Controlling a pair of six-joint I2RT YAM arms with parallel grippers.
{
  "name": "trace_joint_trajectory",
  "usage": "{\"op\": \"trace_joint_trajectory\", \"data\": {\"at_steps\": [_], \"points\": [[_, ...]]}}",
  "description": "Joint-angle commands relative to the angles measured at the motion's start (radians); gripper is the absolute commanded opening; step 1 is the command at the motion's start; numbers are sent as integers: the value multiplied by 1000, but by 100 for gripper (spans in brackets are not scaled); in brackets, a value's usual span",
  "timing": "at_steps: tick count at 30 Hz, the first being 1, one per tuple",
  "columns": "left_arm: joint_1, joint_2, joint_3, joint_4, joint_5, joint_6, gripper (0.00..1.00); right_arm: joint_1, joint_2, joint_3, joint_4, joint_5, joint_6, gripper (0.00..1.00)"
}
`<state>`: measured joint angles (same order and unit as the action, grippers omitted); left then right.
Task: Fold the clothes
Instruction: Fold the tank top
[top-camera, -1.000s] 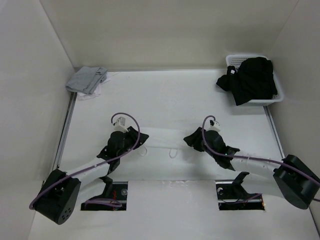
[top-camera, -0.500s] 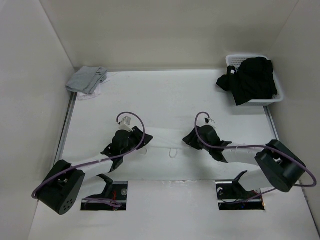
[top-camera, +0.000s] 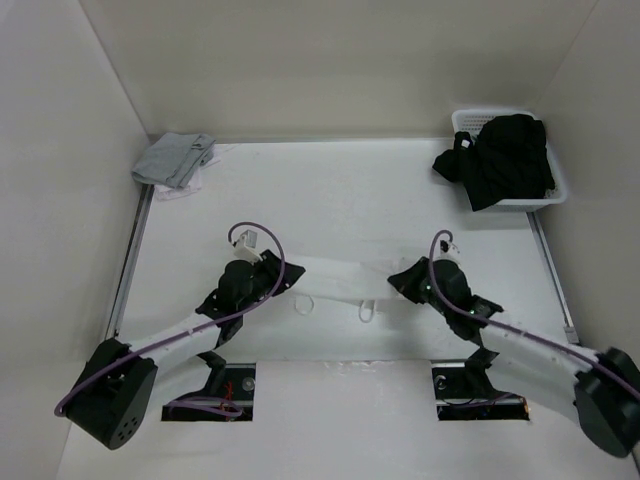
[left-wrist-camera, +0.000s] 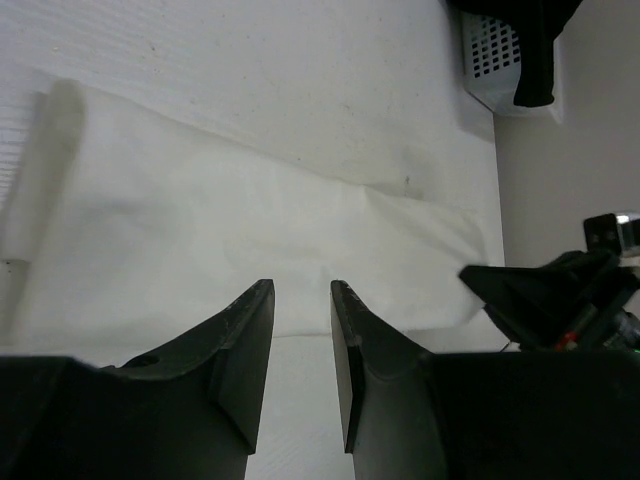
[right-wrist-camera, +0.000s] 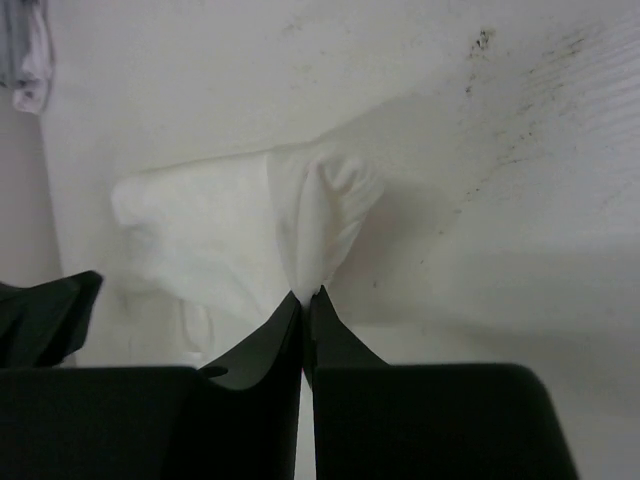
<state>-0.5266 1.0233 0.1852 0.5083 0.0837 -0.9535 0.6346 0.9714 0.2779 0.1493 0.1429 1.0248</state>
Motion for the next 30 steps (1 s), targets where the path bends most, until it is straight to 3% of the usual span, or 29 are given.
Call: {"op": "trace_joint_trajectory", "data": {"at_steps": [1, 4, 9, 25, 27, 30], "points": [[-6, -23, 39, 18, 7, -7, 28, 10, -202, 49, -334, 78, -52, 6], [-11, -25, 39, 18, 7, -8, 28, 12, -273, 144, -496, 78, -109, 6], [-14, -71, 16, 18, 7, -25, 28, 69, -174, 331, -560, 70, -140, 7], [75, -295, -62, -53, 37, -47, 29, 286, 659, 1000, -582, 78, -154, 9], [104, -318, -66, -65, 57, -48, 29, 308, 764, 1067, -585, 84, -154, 14], [154, -344, -63, -92, 94, -44, 30, 334, 862, 1155, -590, 75, -146, 31]]}}
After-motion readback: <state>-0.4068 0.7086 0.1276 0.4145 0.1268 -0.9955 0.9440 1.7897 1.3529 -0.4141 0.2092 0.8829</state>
